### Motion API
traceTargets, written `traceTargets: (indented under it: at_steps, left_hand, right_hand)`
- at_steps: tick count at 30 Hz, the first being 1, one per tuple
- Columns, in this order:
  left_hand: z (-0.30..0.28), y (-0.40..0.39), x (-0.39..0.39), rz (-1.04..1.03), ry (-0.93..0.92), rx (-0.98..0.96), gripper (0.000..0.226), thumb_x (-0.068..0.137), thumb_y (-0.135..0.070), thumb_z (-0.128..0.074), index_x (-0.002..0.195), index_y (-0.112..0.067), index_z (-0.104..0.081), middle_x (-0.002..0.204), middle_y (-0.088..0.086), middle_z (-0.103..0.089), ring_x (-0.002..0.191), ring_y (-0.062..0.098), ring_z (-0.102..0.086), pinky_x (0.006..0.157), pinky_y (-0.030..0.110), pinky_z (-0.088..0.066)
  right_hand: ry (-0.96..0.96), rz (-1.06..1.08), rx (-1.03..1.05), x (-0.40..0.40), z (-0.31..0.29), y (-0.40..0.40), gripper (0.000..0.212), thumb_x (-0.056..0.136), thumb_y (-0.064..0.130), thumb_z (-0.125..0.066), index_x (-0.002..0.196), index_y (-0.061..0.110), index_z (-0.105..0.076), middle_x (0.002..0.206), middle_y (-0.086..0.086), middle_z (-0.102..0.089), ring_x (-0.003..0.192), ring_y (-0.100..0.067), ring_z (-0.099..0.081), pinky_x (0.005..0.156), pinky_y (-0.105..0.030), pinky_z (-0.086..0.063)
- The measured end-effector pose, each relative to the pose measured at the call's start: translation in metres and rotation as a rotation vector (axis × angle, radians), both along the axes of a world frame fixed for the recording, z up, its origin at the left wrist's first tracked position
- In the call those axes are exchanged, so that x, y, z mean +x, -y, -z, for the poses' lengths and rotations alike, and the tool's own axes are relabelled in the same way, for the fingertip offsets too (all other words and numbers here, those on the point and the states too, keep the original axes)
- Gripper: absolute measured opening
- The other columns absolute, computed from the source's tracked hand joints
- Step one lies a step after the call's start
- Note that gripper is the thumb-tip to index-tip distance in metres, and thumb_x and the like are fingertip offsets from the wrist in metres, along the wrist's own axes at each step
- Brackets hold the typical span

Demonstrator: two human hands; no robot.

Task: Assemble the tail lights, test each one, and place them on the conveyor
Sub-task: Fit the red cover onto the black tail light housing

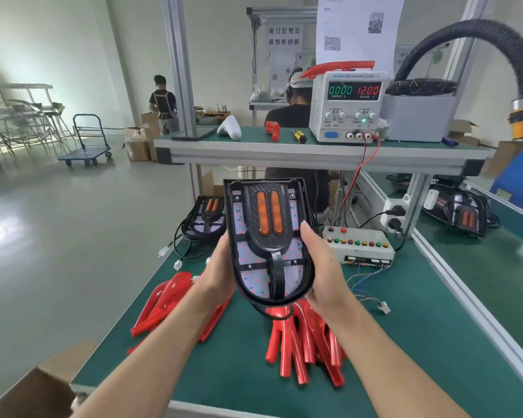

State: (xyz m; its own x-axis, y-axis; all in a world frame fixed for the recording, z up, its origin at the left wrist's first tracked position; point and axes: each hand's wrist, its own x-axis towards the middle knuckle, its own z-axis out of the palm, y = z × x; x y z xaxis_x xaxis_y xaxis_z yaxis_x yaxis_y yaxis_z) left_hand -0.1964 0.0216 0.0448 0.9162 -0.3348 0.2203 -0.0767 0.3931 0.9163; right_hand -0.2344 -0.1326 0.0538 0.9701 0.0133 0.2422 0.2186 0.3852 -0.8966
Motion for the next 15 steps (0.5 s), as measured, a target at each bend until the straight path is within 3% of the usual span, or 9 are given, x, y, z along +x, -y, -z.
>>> traceTargets:
  at_steps: [2, 4, 7, 9, 10, 12, 13, 14, 15]
  left_hand:
    - [-0.001, 0.006, -0.008, 0.004, -0.020, -0.063, 0.057, 0.108, -0.037, -0.022, 0.119, -0.025, -0.076, 0.127, 0.004, -0.071, 0.121, 0.023, -0.065, 0.104, 0.044, -0.050]
    - [-0.010, 0.007, -0.016, -0.012, -0.012, -0.118, 0.061, 0.108, -0.048, -0.019, 0.133, -0.020, -0.067, 0.139, 0.012, -0.063, 0.133, 0.031, -0.056, 0.115, 0.052, -0.040]
    - [-0.027, 0.007, -0.033, 0.066, -0.029, -0.142, 0.081, 0.098, -0.071, -0.015, 0.138, -0.020, -0.063, 0.144, 0.013, -0.058, 0.138, 0.031, -0.051, 0.117, 0.049, -0.038]
    - [-0.034, 0.006, -0.045, 0.130, -0.005, -0.147, 0.079, 0.100, -0.069, -0.019, 0.146, -0.014, -0.054, 0.150, 0.016, -0.052, 0.141, 0.034, -0.046, 0.117, 0.050, -0.038]
    - [-0.037, 0.004, -0.052, 0.157, -0.010, -0.141, 0.074, 0.102, -0.065, -0.026, 0.148, -0.013, -0.051, 0.151, 0.017, -0.050, 0.142, 0.035, -0.045, 0.118, 0.052, -0.036]
    - [-0.038, -0.005, -0.059, 0.194, -0.040, -0.159, 0.064, 0.101, -0.058, -0.044, 0.145, -0.013, -0.054, 0.149, 0.016, -0.052, 0.140, 0.036, -0.047, 0.117, 0.053, -0.037]
    - [-0.034, -0.011, -0.063, 0.215, -0.069, -0.181, 0.064, 0.098, -0.058, -0.050, 0.143, -0.013, -0.056, 0.148, 0.017, -0.054, 0.139, 0.036, -0.049, 0.115, 0.052, -0.040]
    - [-0.028, -0.015, -0.067, 0.251, -0.117, -0.212, 0.068, 0.096, -0.061, -0.052, 0.143, -0.012, -0.056, 0.148, 0.018, -0.053, 0.139, 0.037, -0.049, 0.114, 0.053, -0.041]
    - [-0.022, -0.017, -0.073, 0.263, -0.170, -0.234, 0.073, 0.095, -0.065, -0.050, 0.145, -0.011, -0.054, 0.149, 0.020, -0.052, 0.139, 0.039, -0.047, 0.114, 0.055, -0.039]
  right_hand:
    - [0.031, -0.022, -0.022, -0.006, -0.009, 0.001, 0.063, 0.099, 0.041, -0.047, 0.143, -0.004, -0.052, 0.147, -0.026, -0.052, 0.143, -0.040, -0.044, 0.121, -0.059, -0.029]
    - [0.068, 0.027, -0.064, -0.007, -0.018, 0.006, 0.063, 0.098, 0.044, -0.047, 0.140, -0.002, -0.056, 0.147, -0.024, -0.054, 0.143, -0.038, -0.044, 0.121, -0.059, -0.029]
    - [0.120, 0.089, -0.180, -0.009, -0.036, 0.008, 0.067, 0.095, 0.051, -0.050, 0.133, -0.004, -0.060, 0.139, -0.027, -0.059, 0.136, -0.042, -0.050, 0.118, -0.059, -0.034]
    - [0.115, 0.140, -0.297, -0.009, -0.039, 0.010, 0.073, 0.093, 0.053, -0.049, 0.128, -0.011, -0.056, 0.136, -0.031, -0.057, 0.133, -0.045, -0.050, 0.114, -0.057, -0.037]
    - [0.118, 0.144, -0.346, -0.011, -0.037, 0.013, 0.069, 0.096, 0.050, -0.047, 0.127, -0.011, -0.056, 0.134, -0.028, -0.058, 0.130, -0.041, -0.051, 0.111, -0.049, -0.041]
    - [0.122, 0.126, -0.514, -0.022, -0.031, 0.015, 0.057, 0.103, 0.044, -0.040, 0.132, -0.002, -0.057, 0.135, -0.005, -0.062, 0.127, -0.019, -0.054, 0.099, -0.019, -0.042]
    - [0.115, 0.098, -0.604, -0.029, -0.027, 0.016, 0.053, 0.106, 0.043, -0.037, 0.136, 0.003, -0.056, 0.132, -0.012, -0.033, 0.122, -0.012, -0.053, 0.099, -0.012, -0.038]
    - [0.092, 0.040, -0.666, -0.035, -0.022, 0.016, 0.050, 0.108, 0.043, -0.035, 0.136, 0.008, -0.058, 0.123, 0.031, -0.048, 0.123, -0.008, -0.052, 0.106, -0.015, -0.034]
    - [0.068, -0.005, -0.710, -0.040, -0.016, 0.015, 0.051, 0.109, 0.045, -0.033, 0.133, 0.009, -0.059, 0.135, -0.003, -0.061, 0.126, -0.015, -0.053, 0.112, -0.028, -0.035]
